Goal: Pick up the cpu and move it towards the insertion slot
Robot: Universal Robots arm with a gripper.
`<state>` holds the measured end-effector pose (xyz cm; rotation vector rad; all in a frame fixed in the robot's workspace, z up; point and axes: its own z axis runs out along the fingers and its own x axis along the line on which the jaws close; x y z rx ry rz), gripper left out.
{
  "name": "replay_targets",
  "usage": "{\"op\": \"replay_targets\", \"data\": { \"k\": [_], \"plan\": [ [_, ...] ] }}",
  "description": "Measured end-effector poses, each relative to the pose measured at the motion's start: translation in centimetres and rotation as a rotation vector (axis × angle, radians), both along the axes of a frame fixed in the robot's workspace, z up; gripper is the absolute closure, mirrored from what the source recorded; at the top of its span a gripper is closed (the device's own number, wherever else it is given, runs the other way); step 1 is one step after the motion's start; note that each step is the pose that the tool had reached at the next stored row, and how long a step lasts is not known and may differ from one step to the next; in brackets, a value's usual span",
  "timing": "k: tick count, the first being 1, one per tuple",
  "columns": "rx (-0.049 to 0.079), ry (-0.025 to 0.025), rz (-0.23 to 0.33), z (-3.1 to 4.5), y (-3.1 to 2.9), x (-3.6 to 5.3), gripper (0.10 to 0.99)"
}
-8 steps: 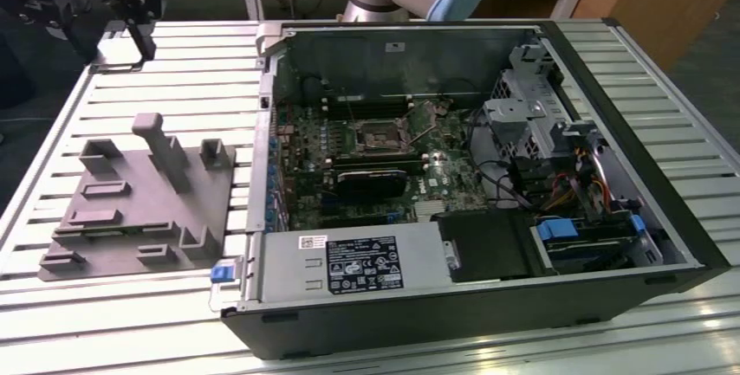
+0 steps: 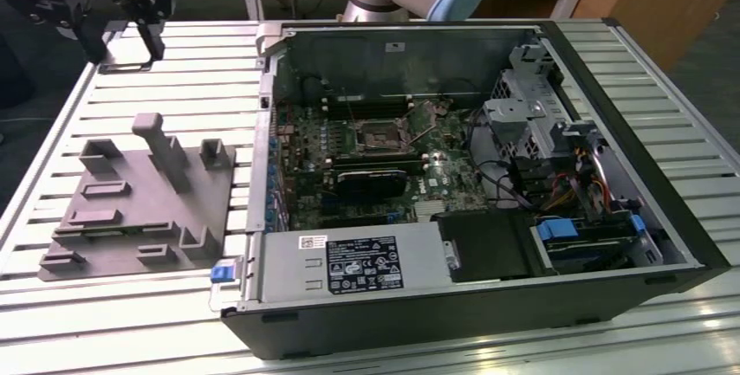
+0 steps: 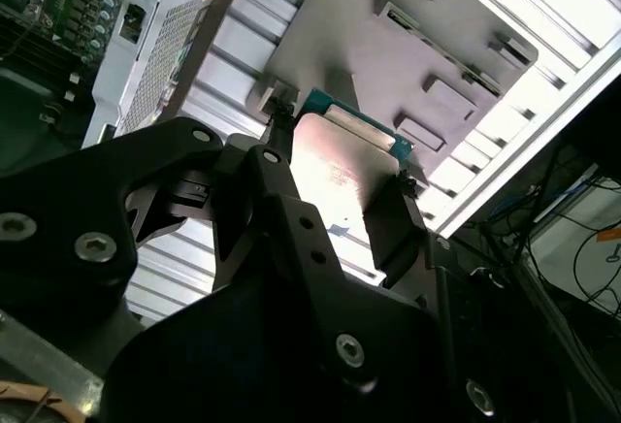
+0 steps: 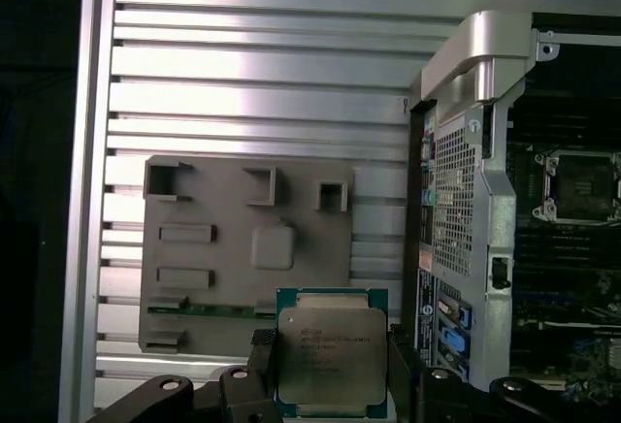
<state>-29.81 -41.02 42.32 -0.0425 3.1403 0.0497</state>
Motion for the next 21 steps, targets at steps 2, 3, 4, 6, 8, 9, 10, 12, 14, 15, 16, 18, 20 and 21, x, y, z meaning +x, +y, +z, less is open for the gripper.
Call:
{"op": "replay_targets", "data": {
  "k": [2, 3, 4, 6, 8, 9, 10, 12, 14, 15, 16, 18, 20, 21],
  "plan": [
    [0.000, 0.0000, 0.000, 0.00, 0.00, 0.18, 0.545],
    [0.000, 0.0000, 0.000, 0.00, 0.00, 0.28, 0.545],
    [0.000, 0.0000, 0.000, 0.00, 0.00, 0.38, 0.545],
    [0.000, 0.0000, 0.000, 0.00, 0.00, 0.59, 0.545],
    [0.000, 0.0000, 0.000, 0.00, 0.00, 0.81, 0.545],
    [0.000, 0.0000, 0.000, 0.00, 0.00, 0.91, 0.545],
    [0.000, 0.0000, 0.000, 0.00, 0.00, 1.03, 0.545],
    [0.000, 0.0000, 0.000, 0.00, 0.00, 1.26, 0.545],
    [0.000, 0.0000, 0.000, 0.00, 0.00, 1.50, 0.545],
    [0.000, 0.0000, 0.000, 0.00, 0.00, 1.61, 0.545],
    [0.000, 0.0000, 0.000, 0.00, 0.00, 1.72, 0.545],
    [0.000, 0.0000, 0.000, 0.00, 0.00, 1.93, 0.545],
    [0.000, 0.0000, 0.000, 0.00, 0.00, 2.15, 0.545],
    [0.000, 0.0000, 0.000, 0.00, 0.00, 2.28, 0.545]
  ]
}}
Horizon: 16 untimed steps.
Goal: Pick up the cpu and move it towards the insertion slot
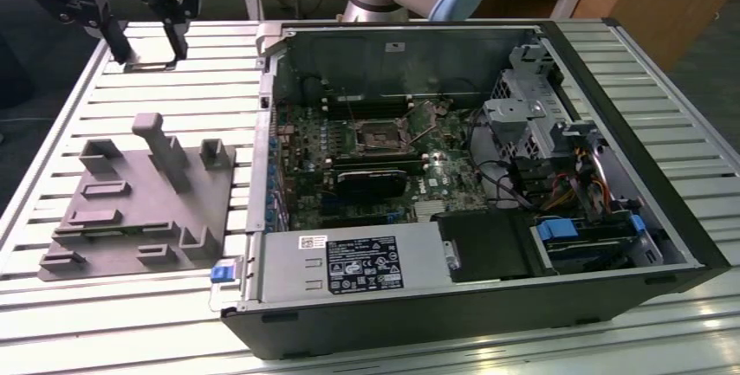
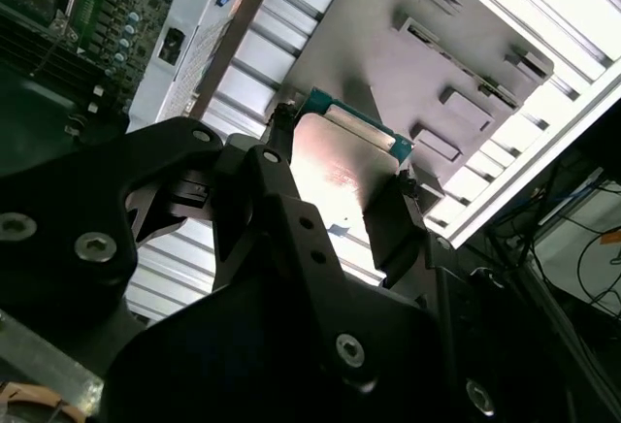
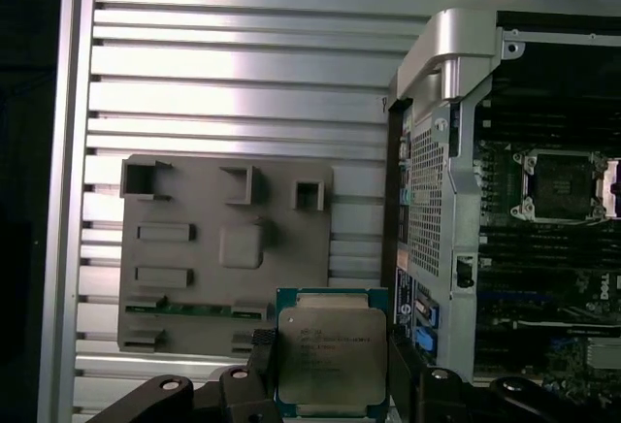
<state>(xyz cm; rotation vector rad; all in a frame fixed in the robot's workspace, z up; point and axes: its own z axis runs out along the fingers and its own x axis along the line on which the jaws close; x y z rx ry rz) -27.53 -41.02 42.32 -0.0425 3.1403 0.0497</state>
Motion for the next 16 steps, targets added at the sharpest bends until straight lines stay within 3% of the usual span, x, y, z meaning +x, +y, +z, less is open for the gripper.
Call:
{"op": "replay_targets", "data": {
  "k": [16],
  "plan": [
    [0.000, 0.0000, 0.000, 0.00, 0.06, 1.89, 0.545]
  ]
}}
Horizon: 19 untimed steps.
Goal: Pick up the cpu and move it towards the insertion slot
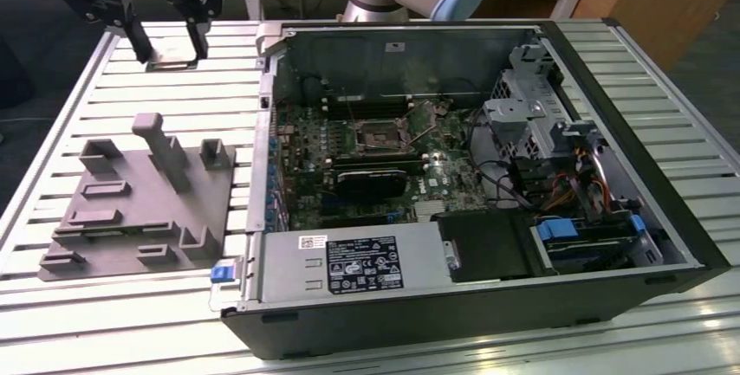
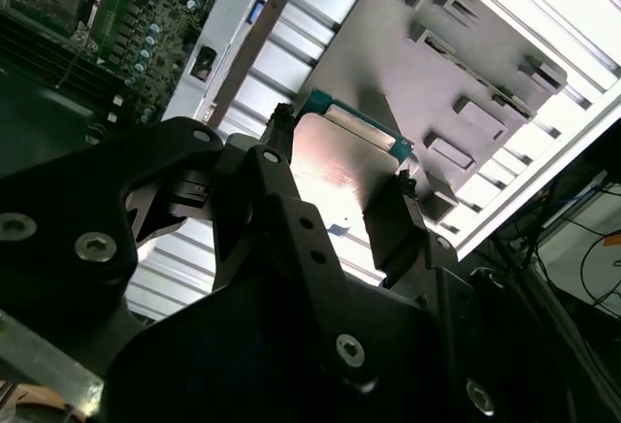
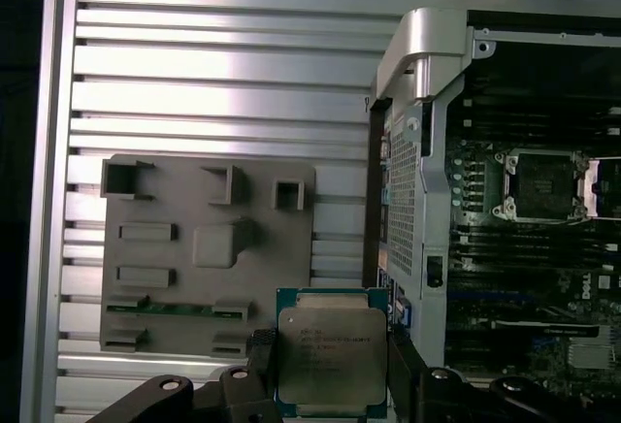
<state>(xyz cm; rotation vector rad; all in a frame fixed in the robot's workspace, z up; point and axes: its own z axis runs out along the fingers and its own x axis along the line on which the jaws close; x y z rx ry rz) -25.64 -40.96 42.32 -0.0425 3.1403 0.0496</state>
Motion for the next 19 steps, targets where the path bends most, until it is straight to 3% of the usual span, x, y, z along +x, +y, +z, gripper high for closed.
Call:
{"op": "replay_targets", "data": {
  "k": [19],
  "plan": [
    [0.000, 0.0000, 0.000, 0.00, 0.18, 1.55, 0.545]
  ]
}}
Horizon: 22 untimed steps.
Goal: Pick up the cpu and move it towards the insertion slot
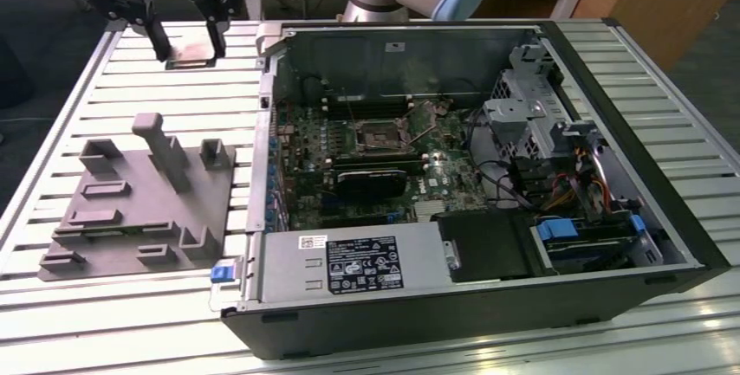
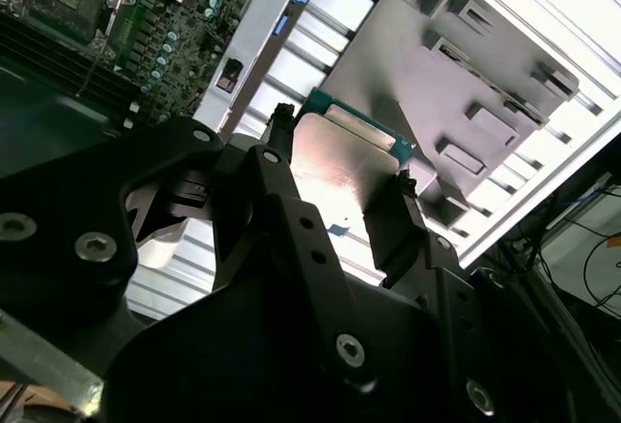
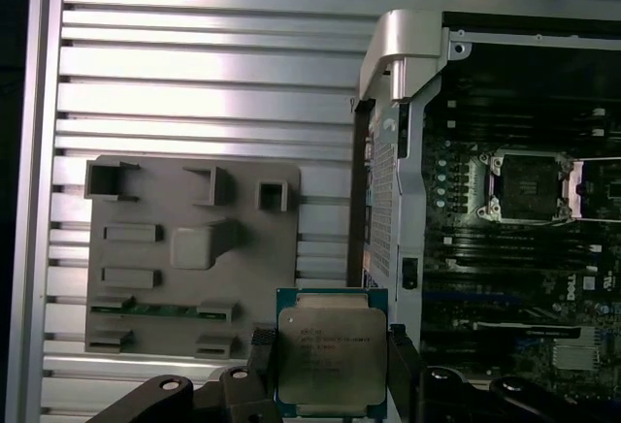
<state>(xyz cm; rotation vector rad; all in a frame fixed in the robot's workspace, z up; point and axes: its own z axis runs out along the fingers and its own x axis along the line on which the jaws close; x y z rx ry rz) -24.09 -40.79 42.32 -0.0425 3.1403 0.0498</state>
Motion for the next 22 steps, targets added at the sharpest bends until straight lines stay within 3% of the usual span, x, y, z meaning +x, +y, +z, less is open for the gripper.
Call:
{"op": "replay_targets", "data": {
  "k": [13, 22],
  "plan": [
    [0.000, 0.0001, 0.000, 0.00, 0.12, 1.30, 0.545],
    [0.000, 0.0000, 0.000, 0.00, 0.58, 1.95, 0.545]
  ]
}}
